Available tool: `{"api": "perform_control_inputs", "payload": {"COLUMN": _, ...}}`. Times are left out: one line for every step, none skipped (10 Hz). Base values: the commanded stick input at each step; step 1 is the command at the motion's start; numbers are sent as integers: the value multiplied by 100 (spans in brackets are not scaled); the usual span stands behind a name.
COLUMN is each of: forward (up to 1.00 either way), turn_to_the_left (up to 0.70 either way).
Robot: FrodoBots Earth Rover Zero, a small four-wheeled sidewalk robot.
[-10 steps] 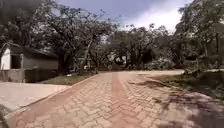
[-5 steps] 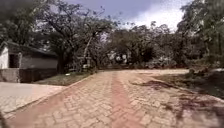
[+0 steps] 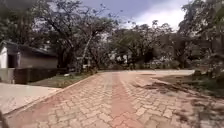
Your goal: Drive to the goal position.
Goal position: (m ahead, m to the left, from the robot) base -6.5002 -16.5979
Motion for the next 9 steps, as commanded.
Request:
{"api": "perform_control_inputs", "payload": {"forward": 70, "turn_to_the_left": -35}}
{"api": "perform_control_inputs", "payload": {"forward": 70, "turn_to_the_left": 0}}
{"api": "perform_control_inputs", "payload": {"forward": 70, "turn_to_the_left": 0}}
{"api": "perform_control_inputs", "payload": {"forward": 70, "turn_to_the_left": -35}}
{"api": "perform_control_inputs", "payload": {"forward": 70, "turn_to_the_left": -35}}
{"api": "perform_control_inputs", "payload": {"forward": 70, "turn_to_the_left": 0}}
{"api": "perform_control_inputs", "payload": {"forward": 70, "turn_to_the_left": 0}}
{"api": "perform_control_inputs", "payload": {"forward": 70, "turn_to_the_left": 0}}
{"api": "perform_control_inputs", "payload": {"forward": 70, "turn_to_the_left": 0}}
